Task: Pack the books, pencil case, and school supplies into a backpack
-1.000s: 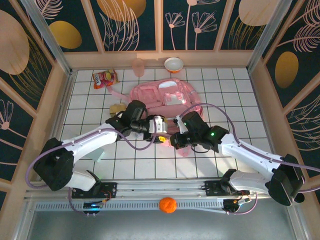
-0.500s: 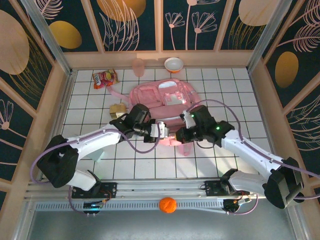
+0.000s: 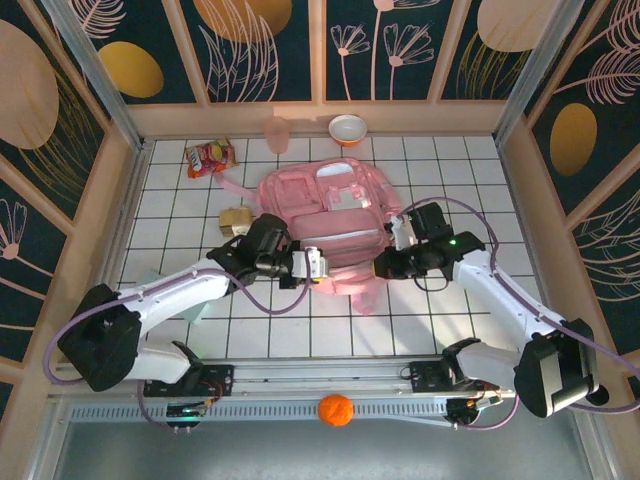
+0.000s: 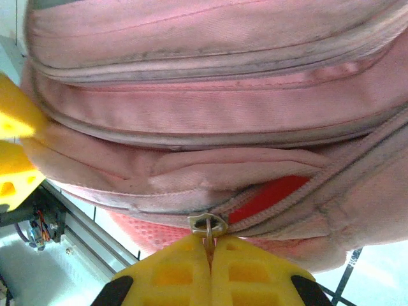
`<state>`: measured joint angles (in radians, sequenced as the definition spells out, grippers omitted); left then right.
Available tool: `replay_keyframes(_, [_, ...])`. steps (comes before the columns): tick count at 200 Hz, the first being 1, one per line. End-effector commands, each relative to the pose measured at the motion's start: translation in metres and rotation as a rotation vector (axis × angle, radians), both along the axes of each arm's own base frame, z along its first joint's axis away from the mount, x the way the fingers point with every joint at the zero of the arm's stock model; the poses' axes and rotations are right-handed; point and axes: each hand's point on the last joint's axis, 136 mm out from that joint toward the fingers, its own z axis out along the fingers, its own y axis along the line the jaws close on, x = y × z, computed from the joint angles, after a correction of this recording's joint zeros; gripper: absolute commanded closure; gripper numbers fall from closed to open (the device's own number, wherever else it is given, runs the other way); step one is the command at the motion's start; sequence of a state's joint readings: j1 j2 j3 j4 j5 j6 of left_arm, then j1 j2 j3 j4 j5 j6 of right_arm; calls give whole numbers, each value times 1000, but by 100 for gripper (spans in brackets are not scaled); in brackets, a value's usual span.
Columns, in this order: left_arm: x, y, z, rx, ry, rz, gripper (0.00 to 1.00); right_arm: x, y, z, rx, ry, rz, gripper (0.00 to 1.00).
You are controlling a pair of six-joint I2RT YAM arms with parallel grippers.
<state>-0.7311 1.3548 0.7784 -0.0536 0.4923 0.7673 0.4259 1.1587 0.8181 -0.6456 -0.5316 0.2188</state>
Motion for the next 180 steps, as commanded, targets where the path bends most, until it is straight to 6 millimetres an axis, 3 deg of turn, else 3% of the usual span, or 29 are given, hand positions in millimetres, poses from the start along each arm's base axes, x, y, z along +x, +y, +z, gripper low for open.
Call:
replay_keyframes(1, [-4,-14,37,-138,98,34,41,3,14,28,73,-70,23,100])
replay_keyframes(16, [-10,-37,50,-209,106,66,34,3,16,30,91,-73,19,100])
replay_keyframes(49, [-13,-82,38,-181,206,158,27,2,18,29,90,-69,30,100])
replay_keyframes(92, [0,-95,13,-153,248,279,36,2,21,32,91,-75,42,100])
replay_keyframes(120, [10,-93,1,-113,216,319,55,2,23,37,102,-88,49,100])
replay_keyframes(148, [9,-82,-11,-33,145,298,100,5,16,37,72,-99,20,100])
replay_keyframes(180, [-9,-56,-13,29,85,178,100,22,-16,25,6,-90,-107,100])
